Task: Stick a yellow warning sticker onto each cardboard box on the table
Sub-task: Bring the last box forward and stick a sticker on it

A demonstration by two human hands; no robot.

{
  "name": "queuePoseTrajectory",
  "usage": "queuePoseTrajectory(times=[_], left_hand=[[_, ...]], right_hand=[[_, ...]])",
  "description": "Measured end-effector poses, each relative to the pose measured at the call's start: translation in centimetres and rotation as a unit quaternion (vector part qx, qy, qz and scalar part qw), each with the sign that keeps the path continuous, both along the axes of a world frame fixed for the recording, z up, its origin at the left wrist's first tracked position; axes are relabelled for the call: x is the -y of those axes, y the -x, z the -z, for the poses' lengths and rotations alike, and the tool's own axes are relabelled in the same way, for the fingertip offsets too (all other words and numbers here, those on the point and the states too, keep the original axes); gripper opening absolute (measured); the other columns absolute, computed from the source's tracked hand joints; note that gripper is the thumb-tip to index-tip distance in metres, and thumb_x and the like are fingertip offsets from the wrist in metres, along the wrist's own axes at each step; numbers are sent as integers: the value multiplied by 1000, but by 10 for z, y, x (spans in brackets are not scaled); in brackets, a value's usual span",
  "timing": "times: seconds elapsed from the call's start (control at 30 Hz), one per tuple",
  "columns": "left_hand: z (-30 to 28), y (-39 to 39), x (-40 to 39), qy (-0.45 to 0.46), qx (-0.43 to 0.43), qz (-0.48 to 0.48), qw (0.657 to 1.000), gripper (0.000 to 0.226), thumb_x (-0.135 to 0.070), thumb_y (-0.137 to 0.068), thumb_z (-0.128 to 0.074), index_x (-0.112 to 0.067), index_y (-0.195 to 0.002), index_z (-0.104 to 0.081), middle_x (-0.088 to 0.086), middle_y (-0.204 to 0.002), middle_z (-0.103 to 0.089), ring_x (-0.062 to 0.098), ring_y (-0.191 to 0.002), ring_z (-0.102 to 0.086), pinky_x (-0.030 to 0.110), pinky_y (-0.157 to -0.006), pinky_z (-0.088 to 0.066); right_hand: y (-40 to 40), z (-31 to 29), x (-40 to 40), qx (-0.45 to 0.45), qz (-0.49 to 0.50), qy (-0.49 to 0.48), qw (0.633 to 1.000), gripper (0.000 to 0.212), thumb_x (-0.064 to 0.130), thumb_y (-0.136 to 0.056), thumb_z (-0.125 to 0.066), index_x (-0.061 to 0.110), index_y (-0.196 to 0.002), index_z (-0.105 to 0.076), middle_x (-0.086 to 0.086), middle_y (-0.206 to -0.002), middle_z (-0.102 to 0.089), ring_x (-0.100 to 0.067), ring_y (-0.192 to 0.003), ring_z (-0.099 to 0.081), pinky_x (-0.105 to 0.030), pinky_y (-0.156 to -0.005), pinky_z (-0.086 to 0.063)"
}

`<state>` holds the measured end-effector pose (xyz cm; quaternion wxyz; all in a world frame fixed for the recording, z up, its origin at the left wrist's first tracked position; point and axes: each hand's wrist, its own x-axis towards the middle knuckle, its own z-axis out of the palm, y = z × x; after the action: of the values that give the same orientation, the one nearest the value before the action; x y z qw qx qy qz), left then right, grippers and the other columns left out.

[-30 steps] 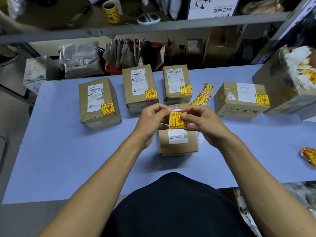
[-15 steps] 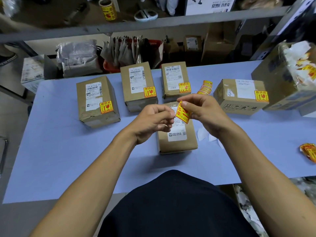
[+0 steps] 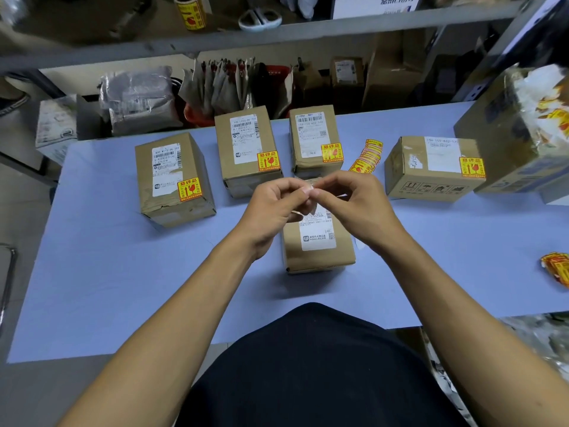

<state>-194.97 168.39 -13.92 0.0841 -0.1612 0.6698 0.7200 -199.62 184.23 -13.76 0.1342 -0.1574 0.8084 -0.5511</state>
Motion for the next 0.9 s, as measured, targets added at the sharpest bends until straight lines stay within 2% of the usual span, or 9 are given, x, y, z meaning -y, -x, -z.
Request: queuePoseTrajectory(times=[0.1,0.2,0.27,0.43,0.63,0.77,0.9], left_hand=[[3,0,0,19,-10,11,1000,13,-12,-97,-61,-14,-86,-67,1,-72,-66,16,-72,-62,24,-67,-47],[5,1,-2,40,-9,7,999,15,-12,-96,-60,-16,-83,-66,0,-74,-67,14,-74,-63,22,-68,-48],[7,3,-3,35,9,-17,999,18,-9,-96,-55,-15,-80,-62,0,-74,-67,13,-73,-62,23,-68,-48],[16,0,6,-7,78,-85,993,24,-7,-96,-49,-14,-75,-59,-2,-68,-65,16,-70,-60,27,-66,-50],[44,-10,34,44,155,-114,980,18,-11,-95,-50,-9,-81,-60,4,-73,-61,16,-66,-57,29,-67,-50],[74,-26,59,87,209,-147,963,15,-10,-92,-49,-8,-80,-57,8,-76,-58,18,-62,-52,32,-65,-48],[108,-45,68,125,274,-158,940,22,-6,-89,-49,-8,-68,-55,8,-66,-57,20,-58,-47,30,-58,-41]], right_hand=[[1,1,-3,18,-1,5,1000,5,15,-90,-72,12,-90,-77,4,-81,-76,-7,-78,-71,-19,-71,-50],[2,1,-3,60,9,36,998,7,13,-90,-70,14,-86,-75,0,-78,-75,-11,-74,-67,-27,-70,-52],[3,2,-3,104,42,67,991,12,7,-91,-67,12,-82,-73,-4,-74,-71,-13,-72,-63,-32,-71,-55],[9,4,-3,192,133,104,967,18,1,-94,-59,9,-80,-66,-6,-69,-65,-12,-60,-63,-28,-67,-58],[15,11,-6,197,179,90,960,12,0,-93,-58,9,-88,-64,-5,-73,-64,-11,-57,-60,-30,-67,-59],[14,13,-6,186,150,69,969,18,-1,-95,-53,14,-89,-61,-5,-77,-64,-7,-57,-61,-28,-63,-59],[13,14,-4,195,111,57,973,25,-4,-94,-47,15,-84,-61,-6,-86,-62,-11,-60,-60,-32,-64,-57]])
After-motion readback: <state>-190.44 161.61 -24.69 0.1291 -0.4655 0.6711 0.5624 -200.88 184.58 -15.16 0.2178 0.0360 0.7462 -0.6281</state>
